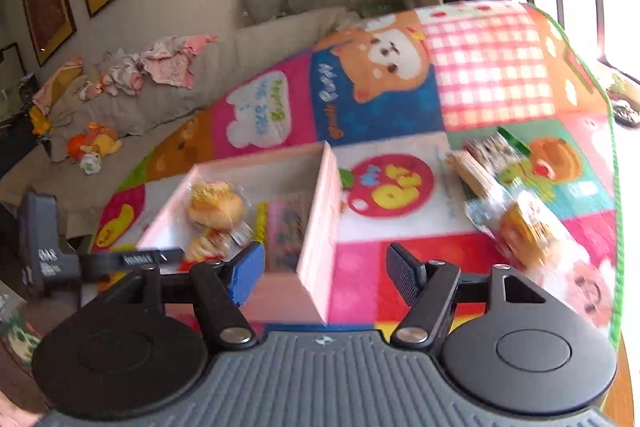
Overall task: Organize objects
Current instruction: 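Carry the Volcano pack into the pink box and release it, then move the right tool to the second wrapped bread bun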
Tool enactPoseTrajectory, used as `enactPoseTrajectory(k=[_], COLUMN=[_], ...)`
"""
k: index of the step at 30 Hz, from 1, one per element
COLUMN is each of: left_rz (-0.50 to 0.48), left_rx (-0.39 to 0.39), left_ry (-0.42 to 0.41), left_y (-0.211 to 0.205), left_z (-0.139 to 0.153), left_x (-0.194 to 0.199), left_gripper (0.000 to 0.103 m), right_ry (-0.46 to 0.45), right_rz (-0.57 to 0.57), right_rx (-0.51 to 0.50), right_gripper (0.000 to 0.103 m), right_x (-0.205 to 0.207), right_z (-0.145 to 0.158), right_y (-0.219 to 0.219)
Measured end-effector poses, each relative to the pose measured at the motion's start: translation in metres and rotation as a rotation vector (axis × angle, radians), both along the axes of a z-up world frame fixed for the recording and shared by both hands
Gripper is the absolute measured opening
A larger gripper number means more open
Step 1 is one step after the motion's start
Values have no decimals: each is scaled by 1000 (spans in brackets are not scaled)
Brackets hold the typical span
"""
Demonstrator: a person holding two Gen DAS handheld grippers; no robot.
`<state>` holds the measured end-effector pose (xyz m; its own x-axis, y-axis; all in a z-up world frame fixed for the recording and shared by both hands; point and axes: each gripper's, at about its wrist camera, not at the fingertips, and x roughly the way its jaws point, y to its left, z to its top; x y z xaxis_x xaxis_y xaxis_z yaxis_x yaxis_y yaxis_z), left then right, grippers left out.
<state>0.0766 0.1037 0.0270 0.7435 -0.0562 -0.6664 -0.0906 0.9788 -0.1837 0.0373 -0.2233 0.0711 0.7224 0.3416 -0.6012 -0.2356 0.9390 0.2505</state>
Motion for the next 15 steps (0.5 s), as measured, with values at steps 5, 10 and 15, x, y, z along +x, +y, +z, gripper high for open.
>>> enactPoseTrajectory(k=[5, 10, 15], left_rz=[9, 9, 16], left_rx=[8, 32, 46], left_ry=[2, 12, 20], left_y=[-2, -6, -9], left_z=[0, 1, 2], left_x=[-1, 0, 0], left_gripper=[15, 15, 14], right_ry=[85, 32, -17], right_rz=[-123, -133, -116], right_rx=[-17, -32, -137], right_gripper=[68, 70, 79], right_x=[-8, -22, -27], right_z=[-45, -58, -61], right_y=[-43, -50, -28])
